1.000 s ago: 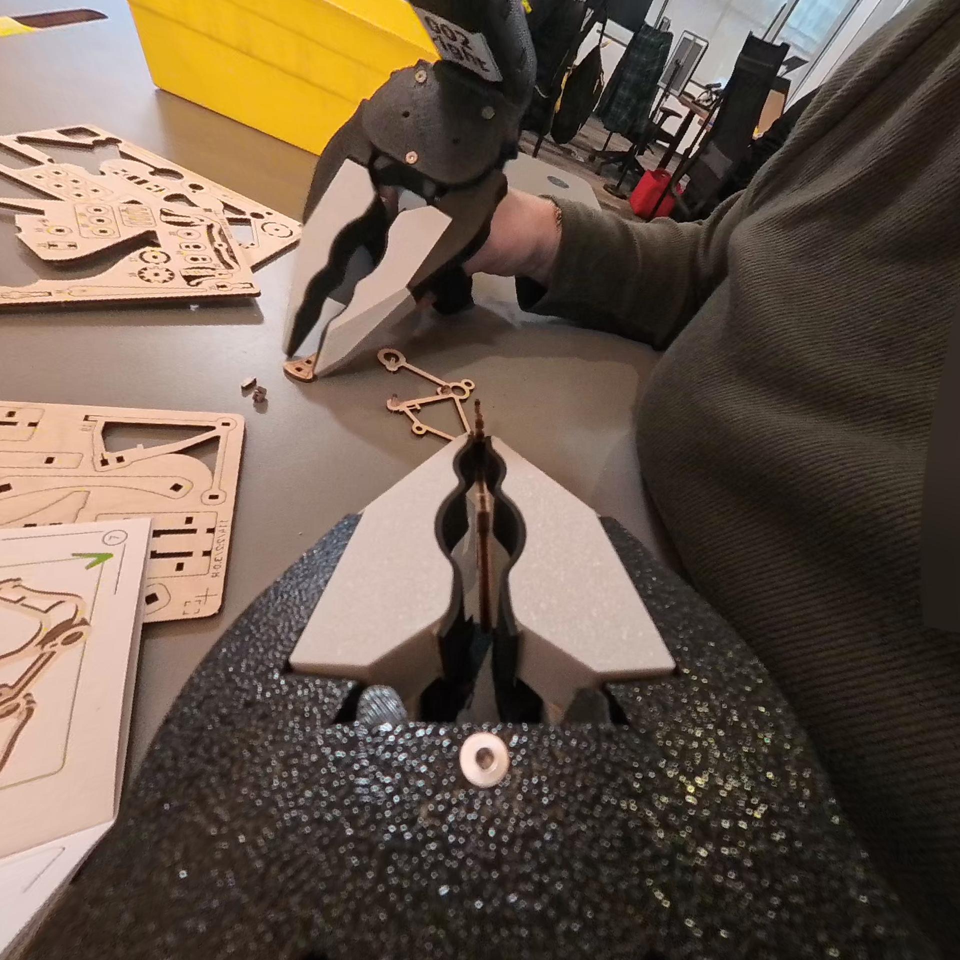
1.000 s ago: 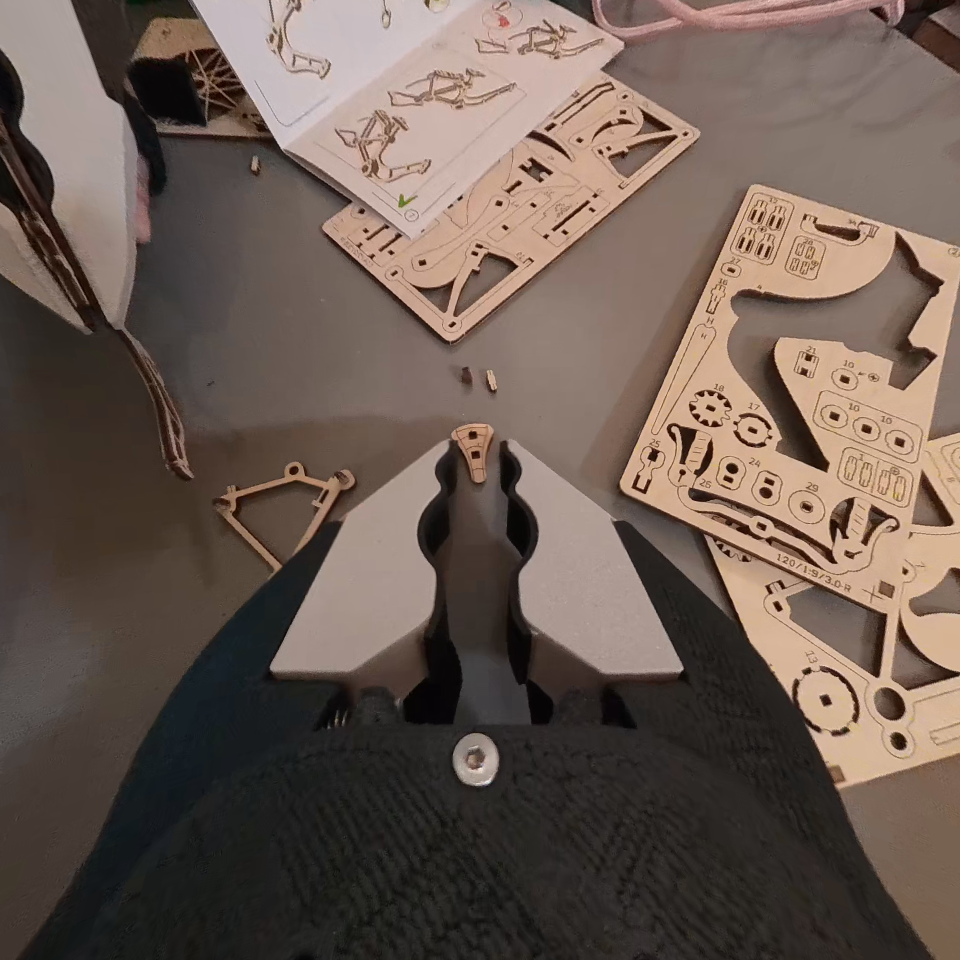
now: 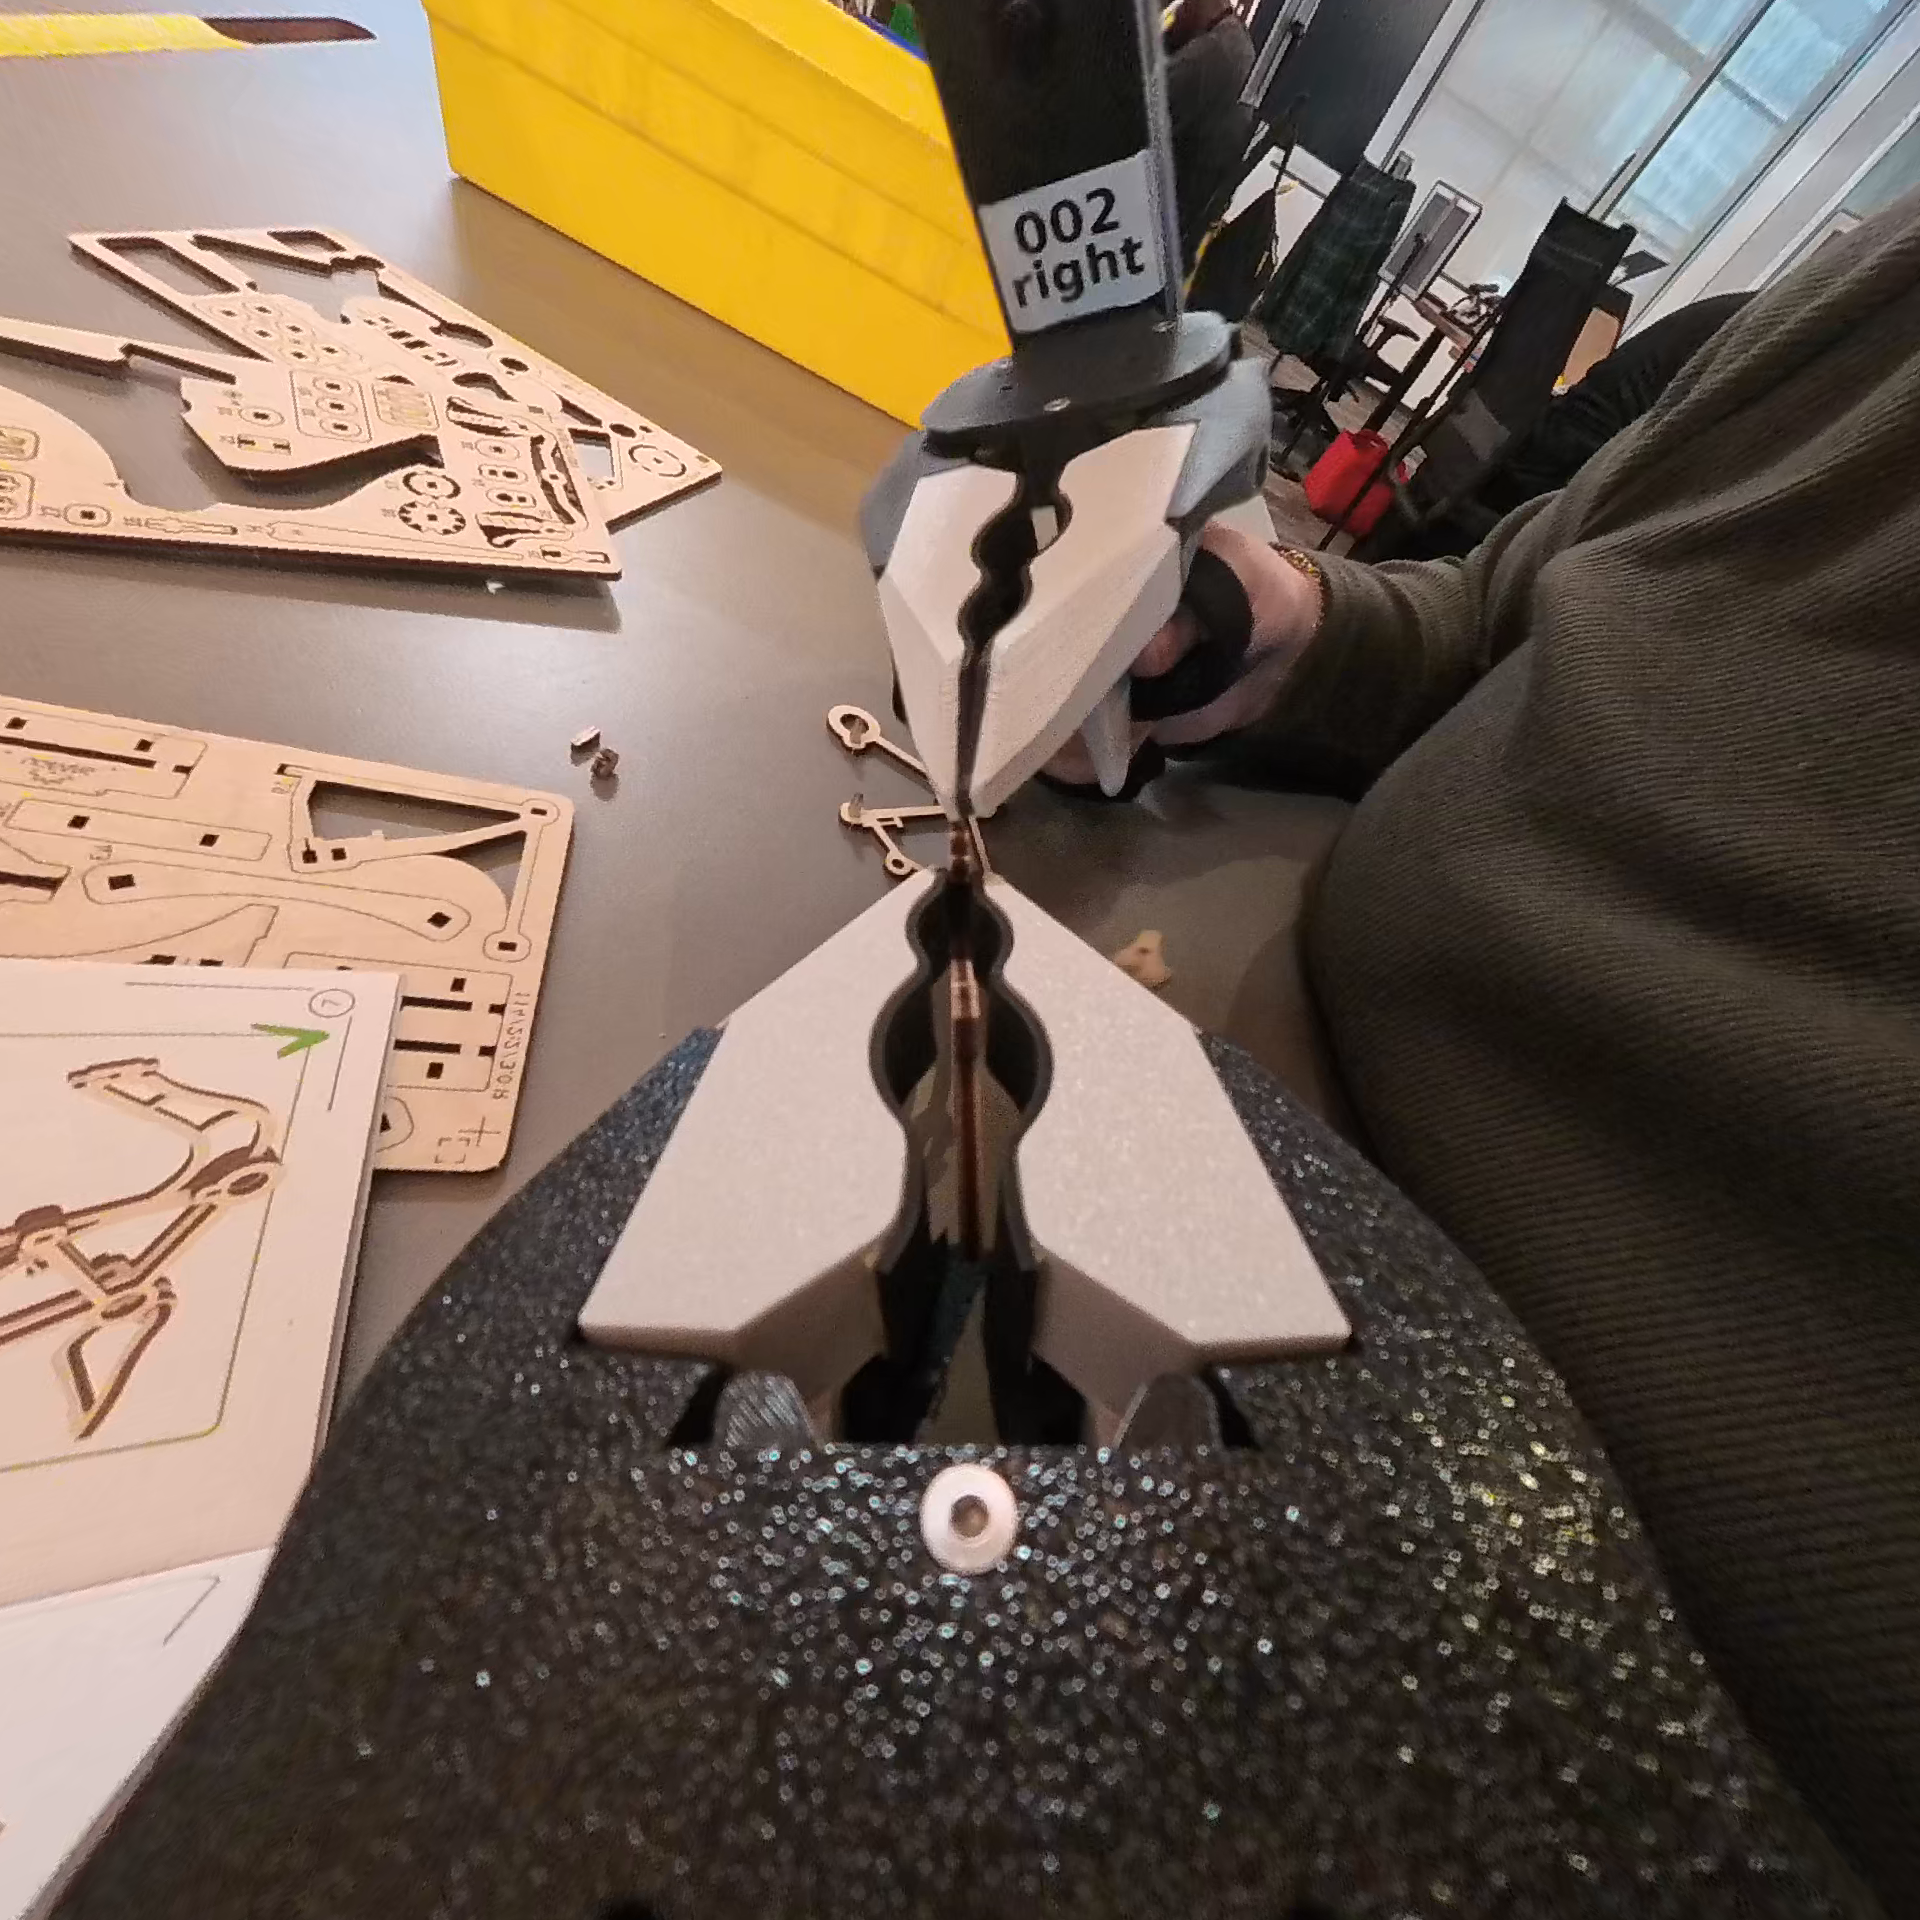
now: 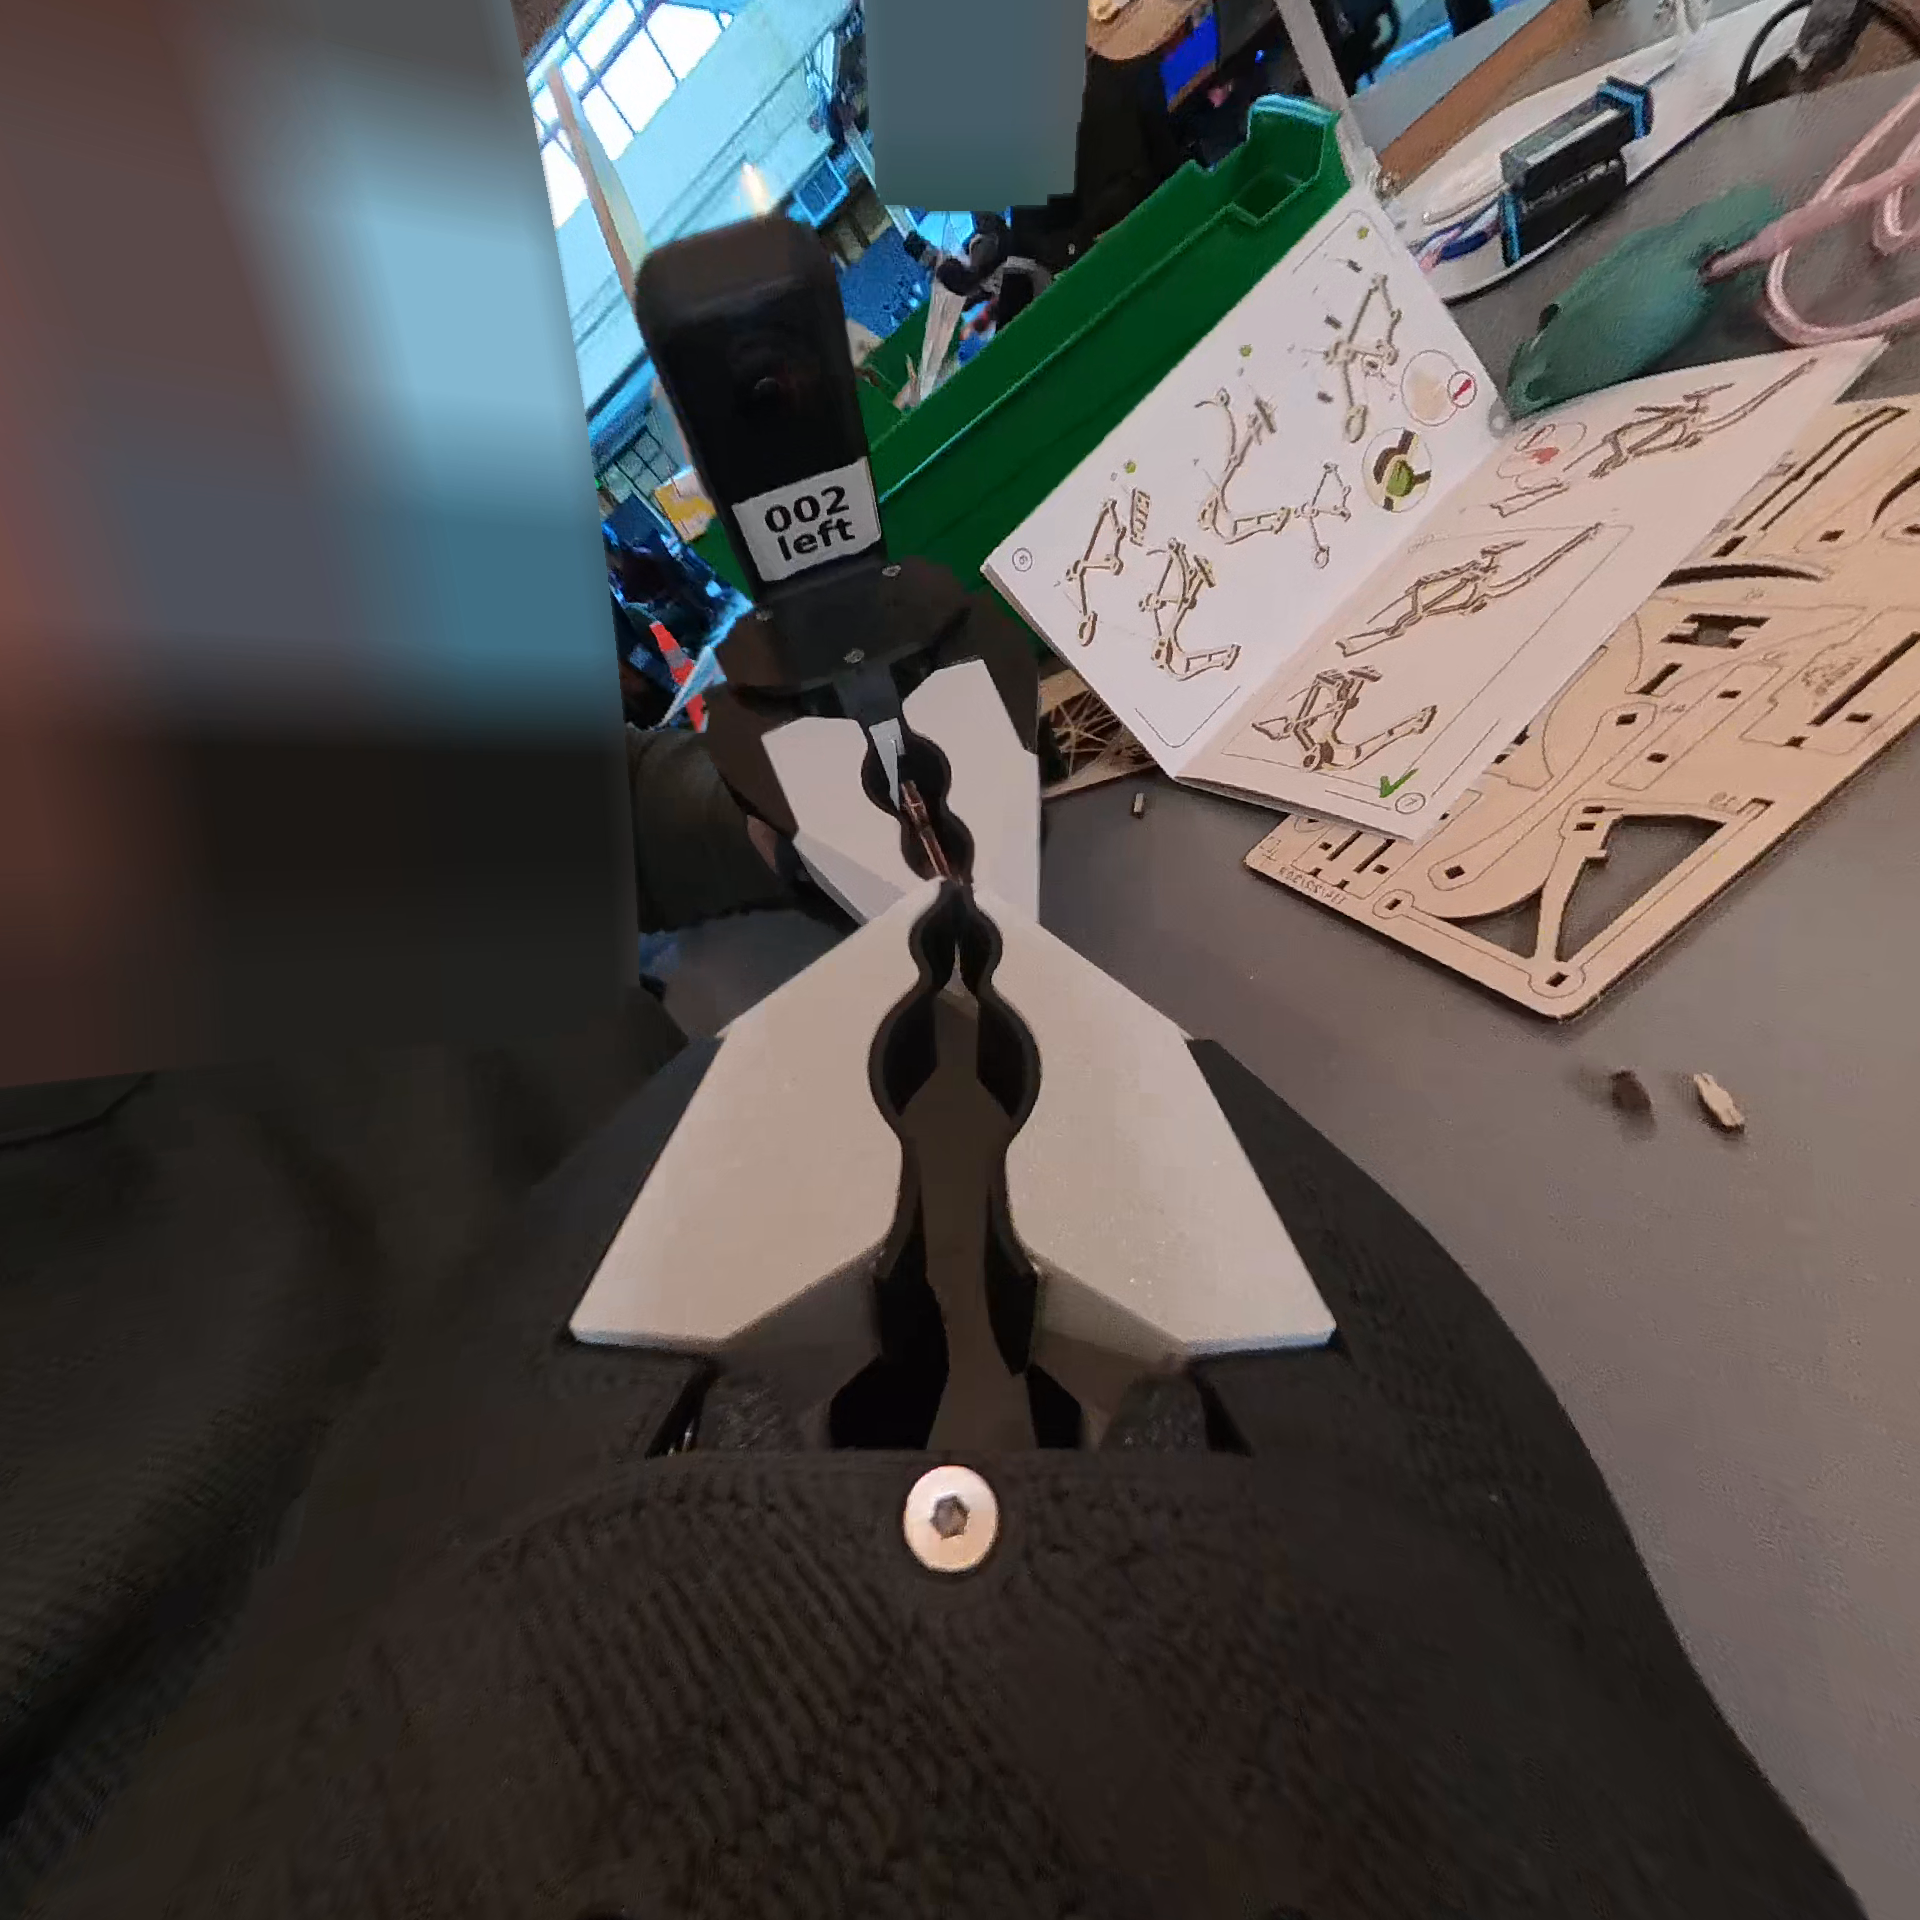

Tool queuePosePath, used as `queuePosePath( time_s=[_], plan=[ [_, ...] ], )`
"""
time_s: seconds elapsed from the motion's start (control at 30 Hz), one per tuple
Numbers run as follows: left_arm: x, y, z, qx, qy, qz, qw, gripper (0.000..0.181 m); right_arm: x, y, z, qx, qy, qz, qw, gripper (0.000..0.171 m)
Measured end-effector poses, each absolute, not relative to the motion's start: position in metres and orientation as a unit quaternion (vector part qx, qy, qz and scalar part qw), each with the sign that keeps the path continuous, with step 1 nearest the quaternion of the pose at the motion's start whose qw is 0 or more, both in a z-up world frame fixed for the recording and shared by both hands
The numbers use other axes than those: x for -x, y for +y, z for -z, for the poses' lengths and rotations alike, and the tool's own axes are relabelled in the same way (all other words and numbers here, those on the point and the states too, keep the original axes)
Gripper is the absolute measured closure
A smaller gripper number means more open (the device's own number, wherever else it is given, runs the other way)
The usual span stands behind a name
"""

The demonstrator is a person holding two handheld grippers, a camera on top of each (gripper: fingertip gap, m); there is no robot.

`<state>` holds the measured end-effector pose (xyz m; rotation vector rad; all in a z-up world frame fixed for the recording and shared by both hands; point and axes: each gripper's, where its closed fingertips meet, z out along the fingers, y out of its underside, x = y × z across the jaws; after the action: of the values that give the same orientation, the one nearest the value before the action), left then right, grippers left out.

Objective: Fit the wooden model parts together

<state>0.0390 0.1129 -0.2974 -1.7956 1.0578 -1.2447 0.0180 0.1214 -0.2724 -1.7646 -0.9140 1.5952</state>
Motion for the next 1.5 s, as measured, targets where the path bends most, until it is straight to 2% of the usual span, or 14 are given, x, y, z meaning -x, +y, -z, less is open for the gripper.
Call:
queuePosePath(
  time_s=[0.2,0.37,0.5,0.6,0.7,0.9,1.2,1.27,1.37,1.5],
  plan=[
    [-0.038,0.115,0.298,0.697,0.401,0.478,0.353,0.181,-0.031,0.124,0.274,0.652,-0.415,-0.545,0.325,0.171],
    [-0.039,0.111,0.300,0.694,0.417,0.472,0.348,0.181,-0.051,0.156,0.274,0.647,-0.440,-0.429,0.452,0.171],
    [-0.040,0.108,0.299,0.689,0.429,0.465,0.355,0.181,-0.057,0.157,0.259,0.612,-0.459,-0.401,0.504,0.157],
    [-0.041,0.106,0.299,0.683,0.438,0.460,0.361,0.181,-0.062,0.141,0.257,0.607,-0.513,-0.394,0.463,0.153],
    [-0.041,0.105,0.299,0.681,0.443,0.452,0.368,0.181,-0.077,0.131,0.267,0.683,-0.478,-0.372,0.409,0.143],
    [-0.042,0.101,0.298,0.672,0.456,0.447,0.374,0.181,-0.103,0.071,0.313,0.781,-0.441,-0.250,0.366,0.142],
    [-0.040,0.103,0.295,0.671,0.444,0.456,0.379,0.181,-0.115,0.032,0.345,0.841,-0.366,-0.208,0.340,0.136],
    [-0.041,0.102,0.296,0.671,0.451,0.449,0.382,0.181,-0.112,0.031,0.345,0.839,-0.363,-0.207,0.347,0.137],
    [-0.042,0.100,0.298,0.667,0.466,0.432,0.388,0.181,-0.108,0.029,0.346,0.833,-0.380,-0.194,0.352,0.158],
    [-0.042,0.098,0.297,0.662,0.476,0.421,0.399,0.181,-0.114,0.036,0.343,0.821,-0.417,-0.138,0.366,0.158]
  ],
)
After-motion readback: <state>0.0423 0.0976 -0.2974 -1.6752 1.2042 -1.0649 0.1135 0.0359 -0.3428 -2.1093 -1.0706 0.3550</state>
